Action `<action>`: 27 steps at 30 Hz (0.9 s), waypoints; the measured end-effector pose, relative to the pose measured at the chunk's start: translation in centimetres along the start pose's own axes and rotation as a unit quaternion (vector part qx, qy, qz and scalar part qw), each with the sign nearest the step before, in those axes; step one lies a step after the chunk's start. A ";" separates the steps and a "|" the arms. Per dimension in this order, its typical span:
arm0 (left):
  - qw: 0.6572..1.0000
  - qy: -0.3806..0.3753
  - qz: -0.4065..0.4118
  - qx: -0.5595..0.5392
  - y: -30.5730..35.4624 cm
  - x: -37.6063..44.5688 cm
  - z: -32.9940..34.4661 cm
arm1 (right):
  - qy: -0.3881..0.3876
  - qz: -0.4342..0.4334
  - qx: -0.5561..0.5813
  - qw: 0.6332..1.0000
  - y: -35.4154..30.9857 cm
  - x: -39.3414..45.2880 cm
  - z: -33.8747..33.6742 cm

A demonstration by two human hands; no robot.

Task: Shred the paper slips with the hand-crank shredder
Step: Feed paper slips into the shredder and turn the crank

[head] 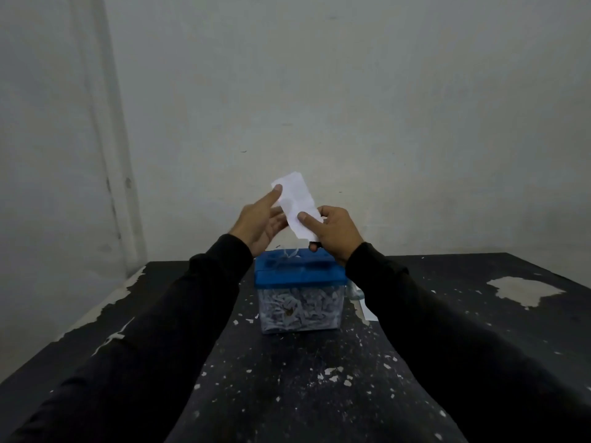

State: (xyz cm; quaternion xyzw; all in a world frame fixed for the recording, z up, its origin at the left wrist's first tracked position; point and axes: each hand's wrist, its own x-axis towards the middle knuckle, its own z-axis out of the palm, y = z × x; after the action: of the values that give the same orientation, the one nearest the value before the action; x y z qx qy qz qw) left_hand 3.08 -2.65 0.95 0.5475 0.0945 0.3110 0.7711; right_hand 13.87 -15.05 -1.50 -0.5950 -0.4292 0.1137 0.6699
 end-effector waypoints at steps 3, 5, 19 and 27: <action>0.993 -0.048 -0.019 0.102 -1.2 -0.3 0.4 | 0.001 -0.006 -0.002 1.000 0.5 -0.1 0.5; 0.983 -0.020 0.021 0.180 -1.3 0.0 0.3 | -0.039 0.003 -0.027 0.999 0.4 -0.3 0.7; 0.865 -0.072 0.115 0.484 -0.5 -0.9 -4.7 | -0.077 -0.059 -0.217 0.971 1.3 1.9 0.4; 0.866 -0.080 0.121 0.479 -1.3 -1.1 -4.5 | -0.114 -0.025 -0.267 0.957 1.2 1.3 -1.4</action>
State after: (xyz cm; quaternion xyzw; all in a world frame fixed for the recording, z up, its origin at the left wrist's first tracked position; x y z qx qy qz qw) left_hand 0.48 -0.04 -2.18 0.8796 0.1032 0.2734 0.3754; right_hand 16.16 -14.84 -1.91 -0.7247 -0.5317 0.0453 0.4359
